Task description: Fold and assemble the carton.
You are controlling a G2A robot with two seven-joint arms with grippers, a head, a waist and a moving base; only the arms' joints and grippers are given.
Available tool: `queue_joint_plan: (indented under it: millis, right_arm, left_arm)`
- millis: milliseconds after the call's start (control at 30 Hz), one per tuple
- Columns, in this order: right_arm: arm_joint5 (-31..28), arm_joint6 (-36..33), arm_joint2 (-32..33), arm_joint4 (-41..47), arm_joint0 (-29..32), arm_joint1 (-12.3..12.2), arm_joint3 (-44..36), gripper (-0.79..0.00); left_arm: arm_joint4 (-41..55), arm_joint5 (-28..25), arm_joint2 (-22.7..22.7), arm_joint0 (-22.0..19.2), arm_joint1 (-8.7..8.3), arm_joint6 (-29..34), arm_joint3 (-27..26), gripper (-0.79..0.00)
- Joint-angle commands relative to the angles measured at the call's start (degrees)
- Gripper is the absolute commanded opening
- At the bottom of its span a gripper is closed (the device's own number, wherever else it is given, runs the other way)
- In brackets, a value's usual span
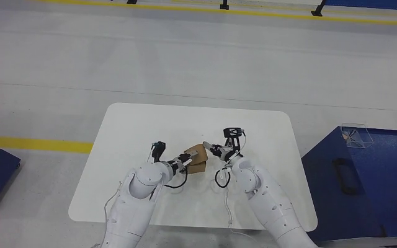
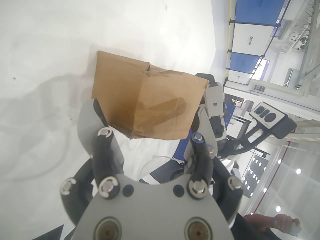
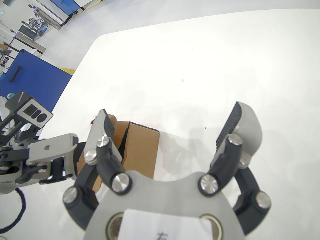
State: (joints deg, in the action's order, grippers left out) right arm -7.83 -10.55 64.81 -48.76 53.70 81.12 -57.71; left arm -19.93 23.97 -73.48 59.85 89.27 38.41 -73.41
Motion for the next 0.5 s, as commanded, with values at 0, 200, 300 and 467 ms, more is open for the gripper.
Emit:
queue_joint_plan:
  millis: [0, 200, 300, 467]
  right_arm:
    - [0.1, 0.3, -0.2, -0.1, -0.2, 0.1, 0.4, 0.0]
    - [0.2, 0.7, -0.6, 0.0, -0.6, 0.3, 1.1, 0.0]
    - [0.7, 1.4, -0.6, -0.2, -0.6, 0.4, 1.2, 0.0]
    - [1.0, 2.1, -0.1, -0.1, -0.4, 0.4, 1.0, 0.0]
  left_arm:
    - [0.3, -0.2, 0.2, 0.0, -0.08, 0.1, 0.0, -0.197]
    - [1.6, -0.9, 1.1, -0.5, -0.21, 0.2, 0.8, -0.188]
    - [2.1, -1.4, 1.6, -0.7, -0.29, 0.7, 1.0, -0.188]
    - [2.7, -2.5, 1.4, -0.1, -0.66, 0.4, -0.7, -0.182]
